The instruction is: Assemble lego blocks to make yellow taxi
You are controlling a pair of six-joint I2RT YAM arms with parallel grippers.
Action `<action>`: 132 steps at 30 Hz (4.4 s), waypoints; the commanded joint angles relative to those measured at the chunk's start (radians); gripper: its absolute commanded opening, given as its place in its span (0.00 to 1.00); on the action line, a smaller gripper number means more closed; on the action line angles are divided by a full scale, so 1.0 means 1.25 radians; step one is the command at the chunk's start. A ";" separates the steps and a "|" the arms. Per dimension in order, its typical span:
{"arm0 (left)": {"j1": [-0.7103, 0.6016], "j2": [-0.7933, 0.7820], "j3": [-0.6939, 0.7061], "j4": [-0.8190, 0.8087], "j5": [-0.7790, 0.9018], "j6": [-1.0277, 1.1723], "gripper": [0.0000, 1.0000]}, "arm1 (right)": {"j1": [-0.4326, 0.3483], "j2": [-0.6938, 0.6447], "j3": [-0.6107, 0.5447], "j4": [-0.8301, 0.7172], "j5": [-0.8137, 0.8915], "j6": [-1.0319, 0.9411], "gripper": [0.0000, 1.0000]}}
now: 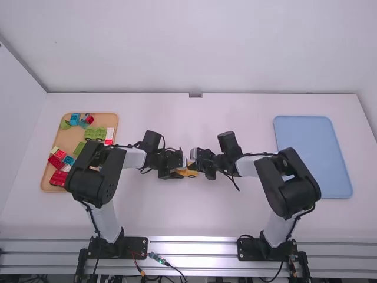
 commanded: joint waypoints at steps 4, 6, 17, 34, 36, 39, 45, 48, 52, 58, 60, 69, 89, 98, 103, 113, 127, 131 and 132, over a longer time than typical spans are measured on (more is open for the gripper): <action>-0.001 0.025 -0.020 -0.009 -0.044 0.015 0.02 | -0.004 -0.007 -0.007 0.001 -0.022 -0.042 0.00; -0.001 0.025 -0.020 -0.010 -0.043 0.015 0.02 | -0.010 0.001 -0.006 0.013 -0.042 -0.044 0.00; -0.001 0.025 -0.020 -0.011 -0.044 0.015 0.02 | -0.025 0.036 -0.005 0.045 -0.059 -0.037 0.00; -0.001 0.025 -0.020 -0.012 -0.043 0.015 0.02 | -0.002 0.036 -0.005 0.054 0.013 0.002 0.00; -0.001 0.025 -0.020 -0.012 -0.044 0.015 0.02 | -0.002 0.036 -0.005 0.053 0.019 0.002 0.00; -0.001 0.025 -0.020 -0.012 -0.044 0.015 0.02 | -0.002 0.037 -0.005 0.053 0.027 0.004 0.00; -0.001 0.025 -0.020 -0.012 -0.044 0.015 0.02 | -0.002 0.080 0.002 0.088 0.023 0.026 0.00; -0.001 0.025 -0.020 -0.013 -0.044 0.015 0.02 | -0.002 0.110 0.022 0.089 0.004 0.042 0.00; -0.001 0.025 -0.020 -0.015 -0.044 0.015 0.02 | -0.012 0.114 0.041 0.025 -0.012 -0.013 0.00; -0.001 0.025 -0.020 -0.005 -0.044 0.015 0.02 | -0.024 0.114 0.036 -0.011 0.028 -0.019 0.00; -0.001 0.025 -0.020 -0.003 -0.044 0.015 0.02 | -0.024 0.114 0.028 -0.014 0.048 -0.019 0.00; -0.001 0.025 -0.020 -0.001 -0.044 0.016 0.02 | -0.018 0.116 0.002 -0.002 0.090 -0.011 0.00; -0.001 0.025 -0.020 -0.005 -0.044 0.016 0.02 | -0.040 0.227 0.141 -0.187 0.047 -0.065 0.00; -0.001 0.025 -0.020 -0.012 -0.042 0.015 0.02 | -0.078 0.033 0.044 -0.158 0.006 -0.103 0.00; -0.001 0.025 -0.020 -0.015 -0.037 0.015 0.02 | -0.116 -0.088 -0.023 -0.073 -0.031 -0.084 0.00; -0.010 0.025 -0.020 -0.035 0.027 0.016 0.02 | -0.220 -0.263 -0.078 -0.092 0.113 0.087 0.09; -0.049 0.025 -0.020 -0.006 0.018 0.015 0.22 | -0.241 -0.300 -0.095 -0.088 0.114 0.131 0.99; -0.045 0.025 -0.020 0.023 -0.005 -0.057 0.55 | -0.241 -0.300 -0.095 -0.088 0.114 0.131 0.99; -0.045 0.025 -0.020 0.028 -0.011 -0.070 0.56 | -0.242 -0.300 -0.095 -0.088 0.114 0.131 0.99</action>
